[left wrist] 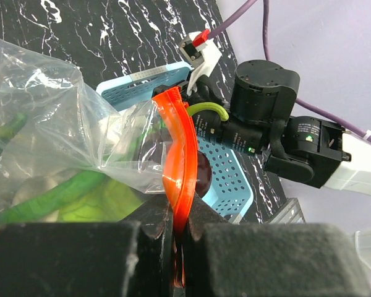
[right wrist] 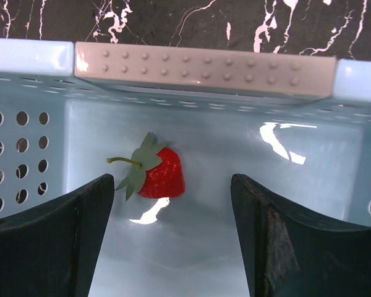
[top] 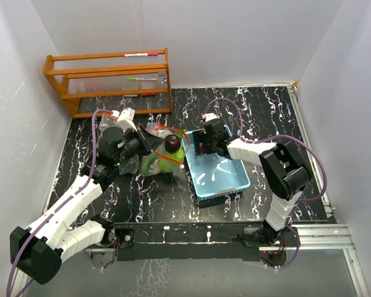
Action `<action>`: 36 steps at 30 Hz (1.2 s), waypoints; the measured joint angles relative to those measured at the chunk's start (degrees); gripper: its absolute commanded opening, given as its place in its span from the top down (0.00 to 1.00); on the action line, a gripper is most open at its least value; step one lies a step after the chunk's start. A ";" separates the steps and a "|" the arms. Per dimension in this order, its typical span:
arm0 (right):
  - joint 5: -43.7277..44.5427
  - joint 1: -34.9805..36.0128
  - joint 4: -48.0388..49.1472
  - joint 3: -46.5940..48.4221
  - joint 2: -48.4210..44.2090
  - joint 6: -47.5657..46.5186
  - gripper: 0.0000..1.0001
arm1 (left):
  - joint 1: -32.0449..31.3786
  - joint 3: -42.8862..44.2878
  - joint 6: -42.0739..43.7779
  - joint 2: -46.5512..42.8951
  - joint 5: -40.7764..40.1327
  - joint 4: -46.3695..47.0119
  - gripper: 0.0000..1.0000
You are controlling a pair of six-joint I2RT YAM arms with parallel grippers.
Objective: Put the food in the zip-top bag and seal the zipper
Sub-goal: Pick up the fake fruit from the bin.
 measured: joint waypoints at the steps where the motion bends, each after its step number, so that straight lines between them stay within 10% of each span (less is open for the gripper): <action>1: -0.31 0.00 0.24 0.02 0.50 -0.04 0.30 | 0.00 0.00 0.09 0.00 -0.13 -0.11 1.00; 9: -1.31 0.00 2.64 0.00 2.14 -0.44 0.34 | 0.00 0.00 0.55 0.00 -0.59 -0.81 1.00; 18: -1.20 -0.04 4.17 0.00 3.08 -1.29 0.68 | 0.00 0.00 0.72 0.02 -0.61 -0.81 1.00; 27: -0.66 -0.04 5.42 -1.03 2.56 -1.29 0.73 | 0.00 0.00 0.72 0.02 -0.68 -0.85 1.00; 36: -5.90 0.37 3.93 -9.92 -19.65 -0.94 0.73 | 0.00 0.00 0.81 0.00 -0.81 -1.01 1.00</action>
